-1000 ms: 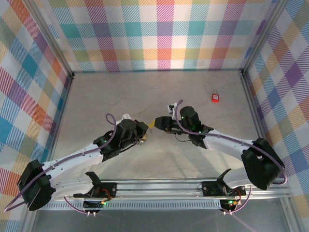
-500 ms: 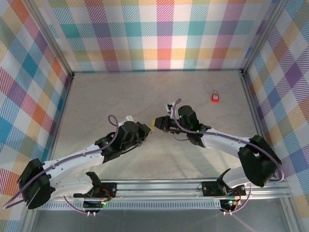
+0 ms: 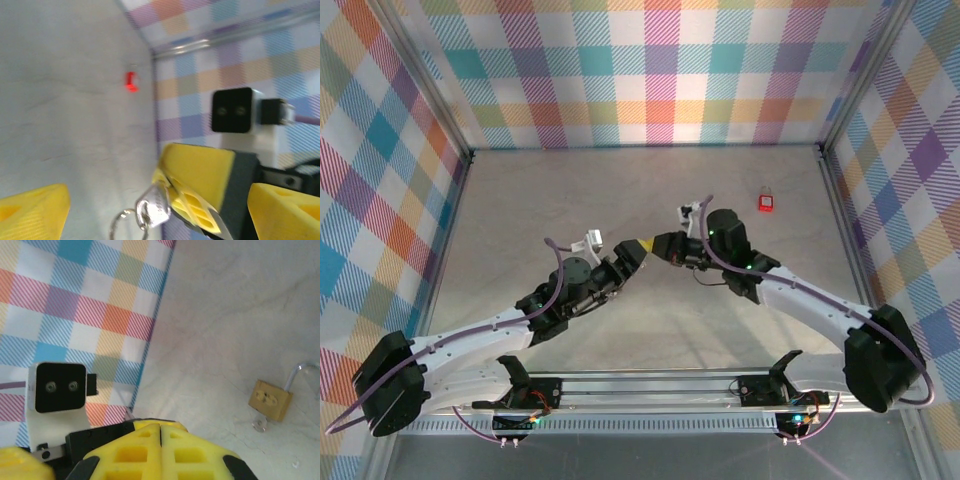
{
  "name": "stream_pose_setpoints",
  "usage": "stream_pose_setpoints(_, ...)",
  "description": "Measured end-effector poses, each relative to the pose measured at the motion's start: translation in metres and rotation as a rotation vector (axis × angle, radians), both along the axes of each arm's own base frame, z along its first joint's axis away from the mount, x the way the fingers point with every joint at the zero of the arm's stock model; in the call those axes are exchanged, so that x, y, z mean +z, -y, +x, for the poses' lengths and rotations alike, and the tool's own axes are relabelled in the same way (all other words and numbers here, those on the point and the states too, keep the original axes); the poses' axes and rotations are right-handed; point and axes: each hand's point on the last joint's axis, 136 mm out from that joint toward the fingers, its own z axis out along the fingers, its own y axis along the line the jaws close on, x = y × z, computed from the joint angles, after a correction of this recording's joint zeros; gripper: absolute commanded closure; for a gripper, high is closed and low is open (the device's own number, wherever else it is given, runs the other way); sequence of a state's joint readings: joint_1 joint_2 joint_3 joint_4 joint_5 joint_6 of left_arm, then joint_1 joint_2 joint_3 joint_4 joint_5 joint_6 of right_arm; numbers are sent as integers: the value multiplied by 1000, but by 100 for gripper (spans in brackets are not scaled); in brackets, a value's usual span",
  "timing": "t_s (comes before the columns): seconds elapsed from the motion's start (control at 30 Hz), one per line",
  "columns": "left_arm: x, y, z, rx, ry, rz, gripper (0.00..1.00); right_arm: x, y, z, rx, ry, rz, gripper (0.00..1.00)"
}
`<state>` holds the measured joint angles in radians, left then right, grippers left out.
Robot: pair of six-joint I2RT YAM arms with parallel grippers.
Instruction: Unlock with the key
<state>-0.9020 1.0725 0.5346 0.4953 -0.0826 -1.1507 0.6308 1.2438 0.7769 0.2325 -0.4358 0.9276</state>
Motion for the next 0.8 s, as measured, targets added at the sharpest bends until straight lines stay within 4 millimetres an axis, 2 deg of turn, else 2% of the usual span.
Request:
stream_pose_setpoints(0.13, 11, 20, 3, -60, 74, -64, 16, 29, 12, 4, -10, 37, 47, 100)
stream_pose_setpoints(0.23, 4, 34, 5, -101, 84, -76, 20, 40, 14, -2, 10, 38, 77, 100)
stream_pose_setpoints(0.43, 11, 39, 2, -134, 111, -98, 24, 42, 15, -5, 22, 16, 95, 100)
stream_pose_setpoints(0.8, 31, 33, -3, -136, 162, -122, 39, 48, 13, -9, 39, 1, 120, 100)
